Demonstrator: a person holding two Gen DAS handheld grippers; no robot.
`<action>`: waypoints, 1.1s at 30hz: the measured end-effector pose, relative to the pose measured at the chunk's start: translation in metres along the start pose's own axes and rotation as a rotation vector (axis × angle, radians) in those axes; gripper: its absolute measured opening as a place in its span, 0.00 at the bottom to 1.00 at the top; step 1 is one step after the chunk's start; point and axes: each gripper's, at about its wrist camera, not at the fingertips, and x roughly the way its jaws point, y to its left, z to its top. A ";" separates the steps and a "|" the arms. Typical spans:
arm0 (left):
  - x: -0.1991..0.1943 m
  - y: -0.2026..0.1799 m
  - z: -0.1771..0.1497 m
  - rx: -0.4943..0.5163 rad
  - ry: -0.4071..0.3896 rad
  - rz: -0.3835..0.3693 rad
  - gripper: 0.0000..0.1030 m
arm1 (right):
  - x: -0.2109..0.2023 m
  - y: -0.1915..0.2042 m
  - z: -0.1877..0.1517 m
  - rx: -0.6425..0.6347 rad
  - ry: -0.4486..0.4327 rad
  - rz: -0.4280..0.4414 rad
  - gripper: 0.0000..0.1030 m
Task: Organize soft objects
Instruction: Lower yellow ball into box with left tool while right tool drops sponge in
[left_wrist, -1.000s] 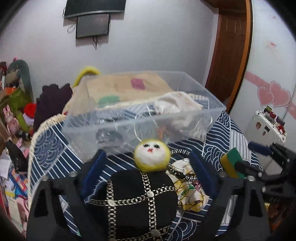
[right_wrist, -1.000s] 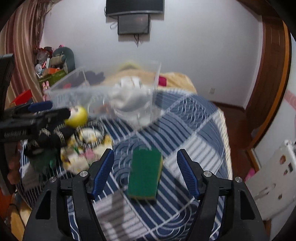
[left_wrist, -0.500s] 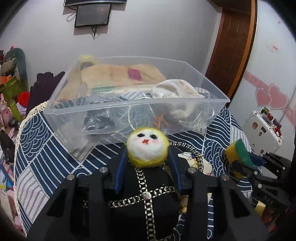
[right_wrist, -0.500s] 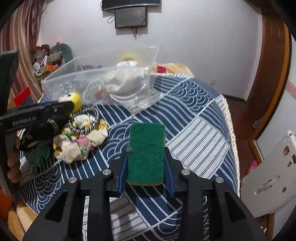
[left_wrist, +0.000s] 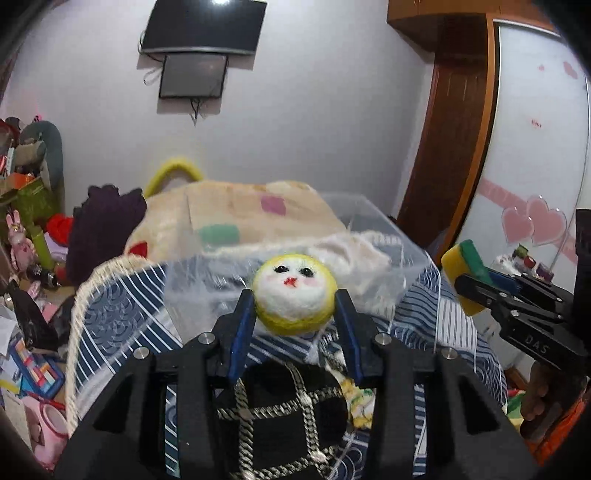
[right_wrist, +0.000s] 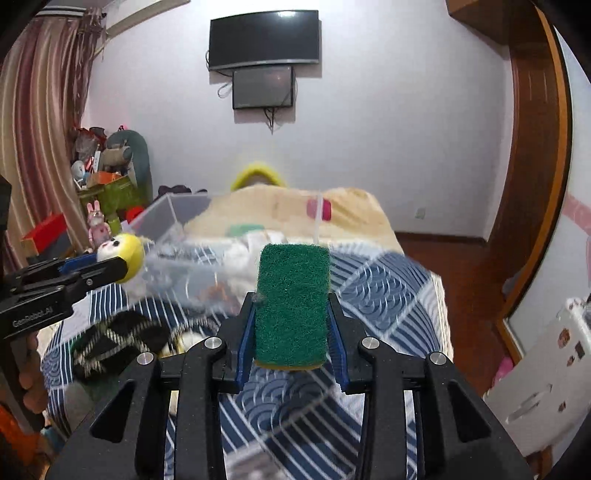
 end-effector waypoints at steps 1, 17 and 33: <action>-0.001 0.001 0.004 0.000 -0.009 0.005 0.41 | 0.001 0.002 0.005 -0.006 -0.011 -0.002 0.31; 0.042 0.021 0.040 0.034 0.012 0.096 0.42 | 0.055 0.043 0.062 -0.083 -0.056 0.063 0.31; 0.088 0.027 0.029 0.045 0.160 0.076 0.44 | 0.113 0.054 0.049 -0.128 0.154 0.127 0.32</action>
